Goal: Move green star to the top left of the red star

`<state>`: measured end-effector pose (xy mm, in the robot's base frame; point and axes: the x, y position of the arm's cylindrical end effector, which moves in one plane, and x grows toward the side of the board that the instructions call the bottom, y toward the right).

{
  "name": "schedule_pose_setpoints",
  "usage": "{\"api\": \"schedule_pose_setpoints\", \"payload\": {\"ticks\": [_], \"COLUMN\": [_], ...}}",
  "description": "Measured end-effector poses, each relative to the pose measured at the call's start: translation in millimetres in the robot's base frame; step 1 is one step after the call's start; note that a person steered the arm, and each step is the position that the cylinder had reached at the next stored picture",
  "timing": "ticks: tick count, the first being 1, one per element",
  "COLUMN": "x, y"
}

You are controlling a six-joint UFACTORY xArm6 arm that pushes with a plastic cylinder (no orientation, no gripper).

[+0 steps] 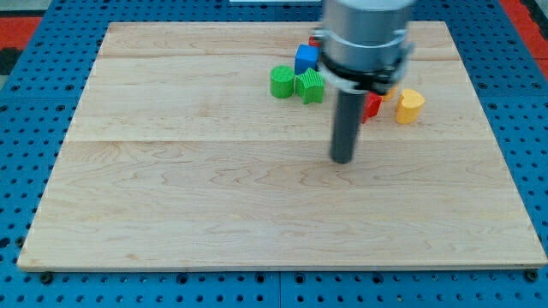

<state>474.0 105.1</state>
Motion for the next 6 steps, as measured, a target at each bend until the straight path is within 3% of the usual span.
{"api": "schedule_pose_setpoints", "payload": {"ticks": [2,3,4,5,6], "x": [-1,-35,-42,-43,-61], "y": [130,110,96,-26,-78]}}
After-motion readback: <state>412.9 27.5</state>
